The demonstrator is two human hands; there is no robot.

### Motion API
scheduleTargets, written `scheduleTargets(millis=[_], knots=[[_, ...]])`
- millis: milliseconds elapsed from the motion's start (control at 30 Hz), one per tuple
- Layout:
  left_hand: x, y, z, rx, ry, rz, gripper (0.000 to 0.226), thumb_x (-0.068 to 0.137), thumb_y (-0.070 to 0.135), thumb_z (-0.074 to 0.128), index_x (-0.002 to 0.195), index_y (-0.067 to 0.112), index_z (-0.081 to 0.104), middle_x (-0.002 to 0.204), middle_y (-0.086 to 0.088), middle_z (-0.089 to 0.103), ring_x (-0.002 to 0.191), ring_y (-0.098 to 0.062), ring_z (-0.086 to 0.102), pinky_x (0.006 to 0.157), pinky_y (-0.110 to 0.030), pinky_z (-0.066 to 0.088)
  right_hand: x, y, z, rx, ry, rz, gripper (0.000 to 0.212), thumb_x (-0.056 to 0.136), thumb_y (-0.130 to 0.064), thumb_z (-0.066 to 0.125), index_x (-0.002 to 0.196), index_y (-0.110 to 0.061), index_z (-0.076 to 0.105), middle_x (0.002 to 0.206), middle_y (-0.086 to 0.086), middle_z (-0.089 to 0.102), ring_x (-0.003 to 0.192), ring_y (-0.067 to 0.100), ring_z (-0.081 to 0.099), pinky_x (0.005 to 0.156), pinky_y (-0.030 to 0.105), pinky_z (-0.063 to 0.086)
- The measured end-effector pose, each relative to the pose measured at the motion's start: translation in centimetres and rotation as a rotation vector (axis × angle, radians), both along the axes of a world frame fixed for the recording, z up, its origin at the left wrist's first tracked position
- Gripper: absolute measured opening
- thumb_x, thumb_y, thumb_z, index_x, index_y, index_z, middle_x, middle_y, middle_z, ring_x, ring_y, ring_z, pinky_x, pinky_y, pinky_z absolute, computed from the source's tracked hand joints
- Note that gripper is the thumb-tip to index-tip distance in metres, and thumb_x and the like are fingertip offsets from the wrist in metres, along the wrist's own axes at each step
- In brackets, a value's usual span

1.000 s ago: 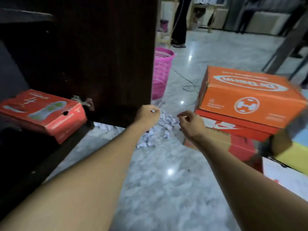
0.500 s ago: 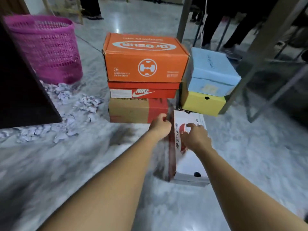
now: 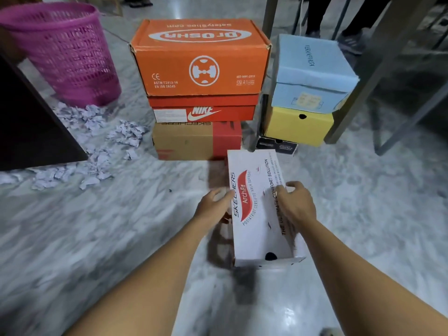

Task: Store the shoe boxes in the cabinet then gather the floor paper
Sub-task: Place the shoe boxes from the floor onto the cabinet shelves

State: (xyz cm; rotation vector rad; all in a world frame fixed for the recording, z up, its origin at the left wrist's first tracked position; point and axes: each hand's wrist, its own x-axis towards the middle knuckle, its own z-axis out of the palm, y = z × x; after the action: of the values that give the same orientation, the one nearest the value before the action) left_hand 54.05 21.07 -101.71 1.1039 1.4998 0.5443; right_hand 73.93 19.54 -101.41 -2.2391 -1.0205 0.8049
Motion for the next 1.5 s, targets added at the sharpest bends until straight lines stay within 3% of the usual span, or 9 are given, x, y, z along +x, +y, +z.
scheduleTargets(millis=[67, 400, 633, 833, 1000, 1233, 1333, 1400, 1500], knots=[[-1.2, -0.8, -1.1, -0.019, 0.026, -0.03, 0.053, 0.089, 0.061, 0.055, 0.131, 0.029, 0.051, 0.119, 0.005, 0.068, 0.1, -0.014, 0.066, 0.079, -0.025, 0.051, -0.3, -0.3, -0.4, 0.006, 0.16, 0.004, 0.036, 0.089, -0.046, 0.056, 0.117, -0.023, 0.059, 0.106, 0.003, 0.07, 0.089, 0.022, 0.066, 0.08, 0.035, 0.051], [-3.8, -3.6, -2.7, 0.005, -0.244, 0.064, 0.041, 0.093, 0.053, 0.056, 0.132, 0.042, 0.049, 0.124, 0.011, 0.068, 0.108, -0.011, 0.067, 0.102, -0.034, 0.048, -4.5, 0.9, -1.1, -0.004, 0.404, 0.275, 0.036, 0.093, -0.037, 0.06, 0.128, -0.029, 0.058, 0.103, 0.0, 0.073, 0.086, 0.021, 0.073, 0.088, 0.043, 0.057], [-7.7, -3.6, -1.1, 0.194, -0.336, 0.363, 0.021, 0.096, 0.034, 0.056, 0.115, 0.043, 0.057, 0.1, 0.015, 0.074, 0.087, -0.004, 0.072, 0.069, -0.016, 0.053, -9.5, 4.2, 2.2, 0.058, 0.477, 0.496, 0.032, 0.096, -0.033, 0.057, 0.128, -0.03, 0.059, 0.106, -0.005, 0.074, 0.083, 0.014, 0.074, 0.082, 0.035, 0.058], [-14.3, -3.6, 1.8, 0.328, -0.341, 0.609, 0.031, 0.096, 0.037, 0.054, 0.126, 0.034, 0.058, 0.11, 0.002, 0.074, 0.097, -0.018, 0.072, 0.084, -0.036, 0.055, -17.0, 7.0, 7.2, 0.089, 0.461, 0.765, 0.033, 0.097, -0.021, 0.057, 0.129, -0.017, 0.062, 0.096, 0.008, 0.072, 0.059, 0.009, 0.062, 0.05, 0.013, 0.045], [-20.8, -4.9, 5.5, 0.375, -0.307, 0.74, 0.044, 0.085, 0.047, 0.058, 0.123, 0.025, 0.063, 0.109, -0.003, 0.075, 0.096, -0.023, 0.073, 0.078, -0.033, 0.054, -24.0, 8.1, 11.0, 0.114, 0.42, 1.002, 0.029, 0.098, -0.018, 0.056, 0.125, -0.012, 0.062, 0.086, 0.013, 0.068, 0.062, 0.016, 0.053, 0.043, 0.014, 0.037], [-30.0, -6.9, 12.0, 0.363, -0.174, 0.801, 0.042, 0.091, 0.049, 0.051, 0.114, 0.021, 0.069, 0.102, -0.004, 0.077, 0.094, -0.025, 0.072, 0.088, -0.038, 0.05, -33.0, 9.2, 14.4, 0.132, 0.496, 1.174, 0.028, 0.098, -0.023, 0.059, 0.124, -0.014, 0.064, 0.098, -0.002, 0.074, 0.066, 0.0, 0.069, 0.056, 0.012, 0.051], [-34.6, -6.6, 14.6, 0.345, -0.138, 0.829, 0.046, 0.093, 0.054, 0.046, 0.107, 0.02, 0.073, 0.1, -0.001, 0.077, 0.1, -0.024, 0.068, 0.101, -0.04, 0.041, -37.8, 9.6, 16.4, 0.136, 0.436, 1.321, 0.029, 0.096, -0.032, 0.06, 0.12, -0.017, 0.065, 0.113, 0.015, 0.072, 0.093, 0.026, 0.071, 0.089, 0.047, 0.056], [-36.3, -5.9, 16.2, 0.338, -0.143, 0.898, 0.051, 0.088, 0.059, 0.05, 0.107, 0.018, 0.073, 0.105, -0.002, 0.076, 0.104, -0.025, 0.066, 0.106, -0.042, 0.04, -39.8, 10.7, 17.9, 0.16, 0.379, 1.354, 0.026, 0.09, -0.036, 0.064, 0.112, -0.022, 0.068, 0.112, 0.017, 0.072, 0.095, 0.026, 0.069, 0.094, 0.05, 0.053], [-39.2, -5.0, 19.0, 0.366, -0.269, 0.994, 0.049, 0.091, 0.056, 0.049, 0.107, 0.016, 0.07, 0.095, -0.002, 0.073, 0.085, -0.018, 0.064, 0.075, -0.027, 0.044, -44.7, 10.8, 21.9, 0.245, 0.324, 1.345, 0.021, 0.092, -0.028, 0.065, 0.113, -0.021, 0.068, 0.11, 0.012, 0.073, 0.09, 0.019, 0.068, 0.089, 0.033, 0.054]])
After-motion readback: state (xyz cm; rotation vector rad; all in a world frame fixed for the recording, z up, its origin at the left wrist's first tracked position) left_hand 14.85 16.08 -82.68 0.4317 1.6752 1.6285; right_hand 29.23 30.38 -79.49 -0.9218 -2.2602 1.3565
